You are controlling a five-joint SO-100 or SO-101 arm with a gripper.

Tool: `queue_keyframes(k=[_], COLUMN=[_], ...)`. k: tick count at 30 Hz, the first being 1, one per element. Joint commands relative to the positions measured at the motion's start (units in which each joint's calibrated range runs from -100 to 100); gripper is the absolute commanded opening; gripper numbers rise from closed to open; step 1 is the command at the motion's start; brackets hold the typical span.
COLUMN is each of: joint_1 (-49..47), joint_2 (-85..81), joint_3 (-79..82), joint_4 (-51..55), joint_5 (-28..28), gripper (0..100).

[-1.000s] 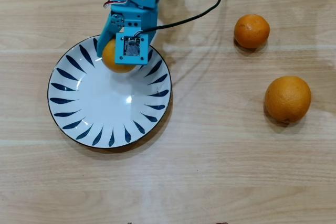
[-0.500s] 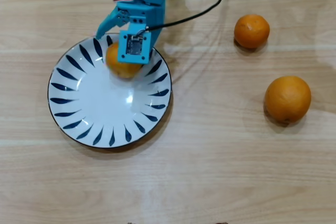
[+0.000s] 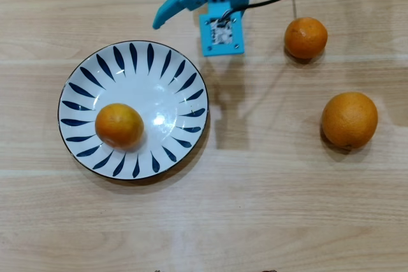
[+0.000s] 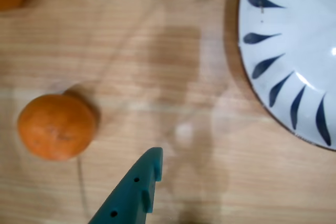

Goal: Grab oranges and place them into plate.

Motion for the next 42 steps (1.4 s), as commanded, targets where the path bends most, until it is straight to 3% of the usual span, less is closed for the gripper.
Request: queue_keyframes(k=[1, 12, 19, 20, 33, 39, 42], joint_1=[-9.0, -26.8, -31.9, -32.9, -38.2, -37.8, -37.5], joint_2=[-7.0, -20.2, -20.1, -20.0, 3.9, 11.0, 13.9], joint_3=[-5.8, 0.6, 6.3, 7.3, 8.3, -0.1, -5.5], joint_4=[6.5, 12.5, 12.5, 12.4, -9.0, -7.7, -4.2], joint_5=[-2.8, -5.1, -5.1, -5.1, -6.3, -6.3, -6.3], gripper=[50, 46, 3, 2, 17, 35, 36])
